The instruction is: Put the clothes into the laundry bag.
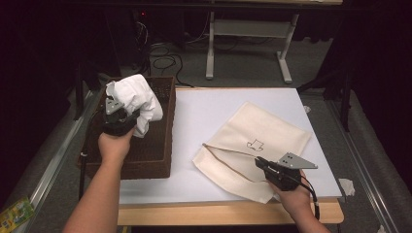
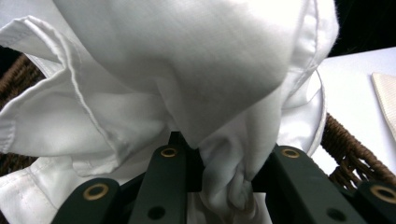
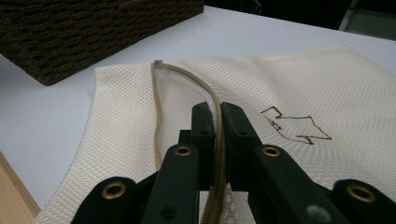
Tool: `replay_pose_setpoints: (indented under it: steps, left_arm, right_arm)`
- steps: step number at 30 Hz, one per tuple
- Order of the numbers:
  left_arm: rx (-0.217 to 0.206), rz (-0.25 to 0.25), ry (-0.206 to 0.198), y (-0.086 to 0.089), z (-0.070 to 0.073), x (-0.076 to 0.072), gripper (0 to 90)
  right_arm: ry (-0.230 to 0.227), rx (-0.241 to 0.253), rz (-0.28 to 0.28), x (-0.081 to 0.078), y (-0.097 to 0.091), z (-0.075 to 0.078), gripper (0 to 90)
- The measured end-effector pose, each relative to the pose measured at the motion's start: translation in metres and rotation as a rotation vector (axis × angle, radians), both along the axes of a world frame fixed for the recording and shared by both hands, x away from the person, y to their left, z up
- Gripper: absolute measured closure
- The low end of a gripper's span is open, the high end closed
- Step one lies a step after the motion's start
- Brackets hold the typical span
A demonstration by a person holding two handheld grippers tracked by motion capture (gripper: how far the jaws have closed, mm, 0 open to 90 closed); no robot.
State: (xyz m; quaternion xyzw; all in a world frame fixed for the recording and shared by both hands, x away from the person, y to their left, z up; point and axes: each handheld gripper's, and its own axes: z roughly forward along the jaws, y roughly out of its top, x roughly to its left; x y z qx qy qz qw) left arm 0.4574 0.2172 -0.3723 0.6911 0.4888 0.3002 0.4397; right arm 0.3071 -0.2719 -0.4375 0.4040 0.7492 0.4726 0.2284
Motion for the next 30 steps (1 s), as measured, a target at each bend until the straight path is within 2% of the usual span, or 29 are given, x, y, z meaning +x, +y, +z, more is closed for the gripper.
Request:
replay_pose_setpoints:
  steps: [9, 12, 15, 23, 27, 30]
  left_arm:
    - [0.020, 0.010, -0.050, -0.002, 0.003, -0.005, 74.6]
    - [0.008, -0.005, -0.059, -0.001, 0.006, -0.008, 74.6]
    - [0.021, -0.020, -0.097, -0.005, 0.014, -0.016, 74.6]
    - [-0.031, -0.004, -0.174, -0.012, 0.037, -0.033, 74.6]
    - [-0.047, -0.012, -0.208, -0.025, 0.047, -0.046, 74.6]
    - [-0.049, -0.020, -0.208, -0.032, 0.048, -0.050, 74.6]
  right_arm:
    - [0.002, 0.003, -0.002, 0.000, 0.000, 0.000, 84.9]
    - [0.001, 0.002, 0.000, 0.000, -0.001, 0.000, 84.9]
    - [-0.003, 0.005, 0.000, 0.001, -0.002, 0.000, 85.0]
    - [0.004, 0.007, -0.002, 0.000, 0.000, 0.000, 85.0]
    - [-0.005, 0.010, -0.002, 0.000, 0.000, 0.000, 85.0]
    - [-0.005, 0.009, -0.002, 0.000, -0.001, 0.001, 85.0]
